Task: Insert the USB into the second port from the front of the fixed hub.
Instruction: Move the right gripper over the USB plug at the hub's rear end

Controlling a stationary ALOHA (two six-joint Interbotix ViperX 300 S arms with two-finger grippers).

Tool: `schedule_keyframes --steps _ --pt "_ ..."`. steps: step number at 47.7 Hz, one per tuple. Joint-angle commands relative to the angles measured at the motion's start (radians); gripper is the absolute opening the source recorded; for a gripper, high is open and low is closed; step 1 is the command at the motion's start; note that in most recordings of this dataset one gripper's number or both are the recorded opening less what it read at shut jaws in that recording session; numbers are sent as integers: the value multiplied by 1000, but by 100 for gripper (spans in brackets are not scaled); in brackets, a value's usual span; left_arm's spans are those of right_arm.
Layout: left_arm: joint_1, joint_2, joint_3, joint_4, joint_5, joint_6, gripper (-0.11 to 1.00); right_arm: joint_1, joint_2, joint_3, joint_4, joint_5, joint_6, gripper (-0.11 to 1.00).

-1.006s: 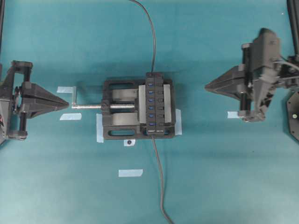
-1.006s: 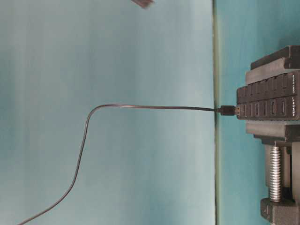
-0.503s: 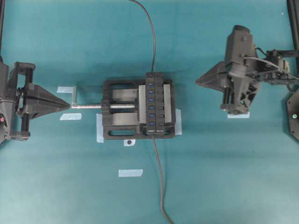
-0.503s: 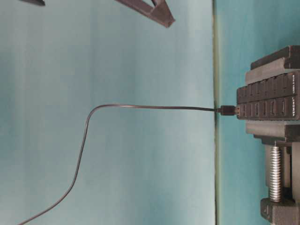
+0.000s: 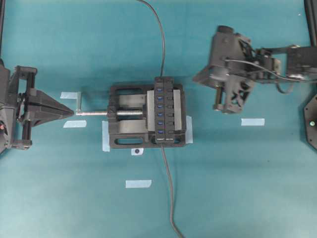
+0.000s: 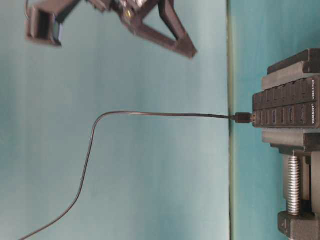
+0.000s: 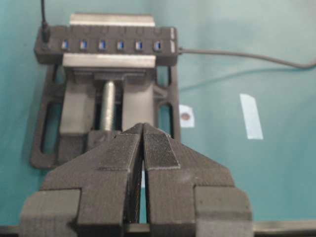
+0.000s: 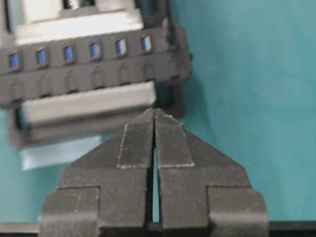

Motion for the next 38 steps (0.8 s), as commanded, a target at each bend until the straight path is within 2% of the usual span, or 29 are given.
schedule_keyframes --steps 1,23,38 --pt "-2 3 -34 2 -3 0 0 -8 15 -37 -9 -5 2 -3" --pt "-2 3 -35 3 -3 3 0 -20 124 -72 -14 -104 -15 -3" --pt "-2 3 -34 2 -2 3 0 -35 183 -104 -17 -112 -25 -3"
